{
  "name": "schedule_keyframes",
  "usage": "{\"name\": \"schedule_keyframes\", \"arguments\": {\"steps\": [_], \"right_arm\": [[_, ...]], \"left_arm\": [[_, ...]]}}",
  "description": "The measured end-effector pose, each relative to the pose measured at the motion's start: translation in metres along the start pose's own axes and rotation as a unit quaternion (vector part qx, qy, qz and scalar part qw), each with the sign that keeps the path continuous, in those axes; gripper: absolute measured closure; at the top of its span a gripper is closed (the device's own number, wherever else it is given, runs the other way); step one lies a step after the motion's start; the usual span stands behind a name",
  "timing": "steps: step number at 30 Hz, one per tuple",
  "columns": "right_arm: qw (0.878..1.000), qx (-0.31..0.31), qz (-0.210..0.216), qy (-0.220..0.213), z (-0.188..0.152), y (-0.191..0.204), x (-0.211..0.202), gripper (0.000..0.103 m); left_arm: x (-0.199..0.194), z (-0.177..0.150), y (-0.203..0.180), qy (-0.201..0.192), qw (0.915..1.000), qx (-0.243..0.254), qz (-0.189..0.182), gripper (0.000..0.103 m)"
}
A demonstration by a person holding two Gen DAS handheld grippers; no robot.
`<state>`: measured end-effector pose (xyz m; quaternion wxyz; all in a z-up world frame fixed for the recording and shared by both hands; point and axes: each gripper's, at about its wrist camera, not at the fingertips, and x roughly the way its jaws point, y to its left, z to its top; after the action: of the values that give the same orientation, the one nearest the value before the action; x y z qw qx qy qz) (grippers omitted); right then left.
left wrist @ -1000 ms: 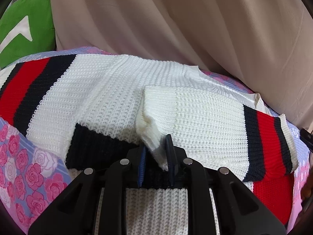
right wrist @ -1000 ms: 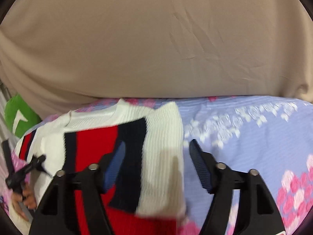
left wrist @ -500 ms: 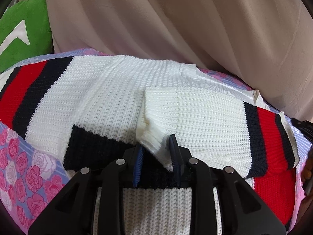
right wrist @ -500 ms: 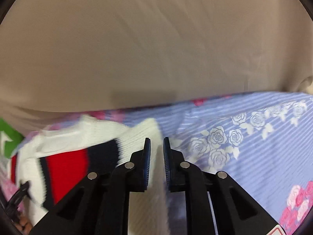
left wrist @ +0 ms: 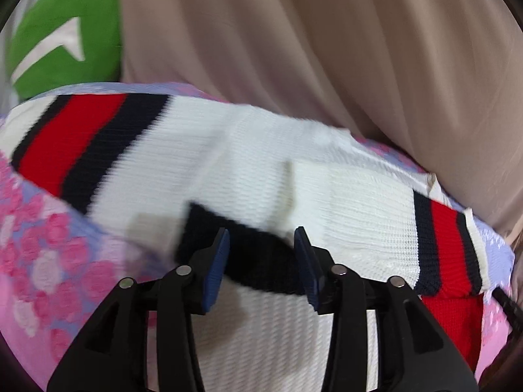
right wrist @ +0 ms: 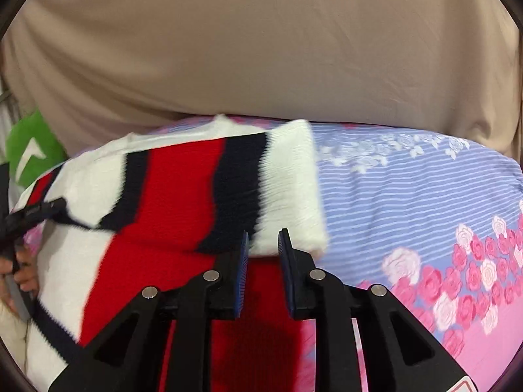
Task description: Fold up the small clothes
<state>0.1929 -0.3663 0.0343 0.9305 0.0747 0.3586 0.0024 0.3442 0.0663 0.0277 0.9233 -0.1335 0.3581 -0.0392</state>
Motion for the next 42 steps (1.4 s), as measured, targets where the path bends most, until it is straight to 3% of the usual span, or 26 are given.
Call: {"name": "schedule_keyframes", "arguments": {"steps": [3,6,9,10,12,16,18,19,21,22,23,26,28,31,34,37,39,42], "right_arm": [[0.999,-0.015,0.038,0.023,-0.019,0.034,0.004,0.074],[0.997,-0.026,0.062,0.039,-0.038,0.051,0.005,0.070],[0.997,-0.055,0.047,0.030,-0.048,0.070,-0.004,0.065],[0.997,-0.058,0.048,0.025,-0.047,0.073,-0.004,0.057],[0.997,-0.061,0.049,0.018,-0.050,0.077,0.003,0.051],[0.997,-0.052,0.052,0.017,-0.051,0.077,0.004,0.050],[0.998,-0.041,0.054,0.018,-0.054,0.075,0.000,0.050],[0.998,-0.034,0.055,0.018,-0.053,0.073,0.000,0.049],[0.998,-0.024,0.058,0.018,-0.052,0.069,0.001,0.048],[0.998,-0.021,0.058,0.019,-0.052,0.068,0.001,0.047],[0.998,-0.019,0.059,0.019,-0.052,0.069,0.003,0.047],[0.998,-0.016,0.062,0.017,-0.052,0.069,0.002,0.046],[0.998,-0.013,0.064,0.014,-0.052,0.068,0.002,0.046],[0.998,-0.004,0.069,0.011,-0.052,0.067,0.001,0.045],[0.997,0.005,0.074,0.007,-0.051,0.067,0.001,0.045],[0.997,0.014,0.081,0.004,-0.050,0.064,-0.002,0.044],[0.996,0.018,0.084,0.003,-0.049,0.062,-0.002,0.044],[0.996,0.024,0.090,0.001,-0.049,0.060,-0.005,0.043]], "left_arm": [[-0.030,0.011,0.048,-0.016,0.9990,-0.038,0.019,0.036],[-0.051,0.029,0.111,-0.035,0.9937,-0.080,0.070,0.029],[-0.058,0.048,0.187,-0.037,0.9819,-0.144,0.117,0.028],[-0.056,0.053,0.211,-0.035,0.9774,-0.167,0.126,0.028],[-0.054,0.062,0.263,-0.035,0.9615,-0.229,0.148,0.028],[-0.039,0.069,0.332,-0.025,0.9386,-0.315,0.137,0.029],[-0.038,0.074,0.344,-0.037,0.9381,-0.318,0.132,0.029],[-0.036,0.077,0.344,-0.038,0.9389,-0.316,0.131,0.034],[-0.028,0.085,0.342,-0.028,0.9420,-0.315,0.111,0.064],[-0.024,0.089,0.338,-0.020,0.9432,-0.316,0.101,0.089],[-0.023,0.092,0.335,-0.016,0.9444,-0.313,0.100,0.096],[-0.040,0.109,0.291,-0.050,0.9587,-0.255,0.115,0.099],[-0.061,0.122,0.238,-0.081,0.9725,-0.191,0.106,0.099],[-0.096,0.130,0.141,-0.115,0.9872,-0.094,0.058,0.099],[-0.114,0.120,0.025,-0.124,0.9921,0.015,0.007,0.099],[-0.101,0.087,-0.079,-0.084,0.9910,0.086,-0.059,0.098],[-0.074,0.053,-0.138,-0.033,0.9874,0.119,-0.099,0.093],[-0.027,-0.008,-0.191,0.036,0.9806,0.149,-0.122,0.069]]}}
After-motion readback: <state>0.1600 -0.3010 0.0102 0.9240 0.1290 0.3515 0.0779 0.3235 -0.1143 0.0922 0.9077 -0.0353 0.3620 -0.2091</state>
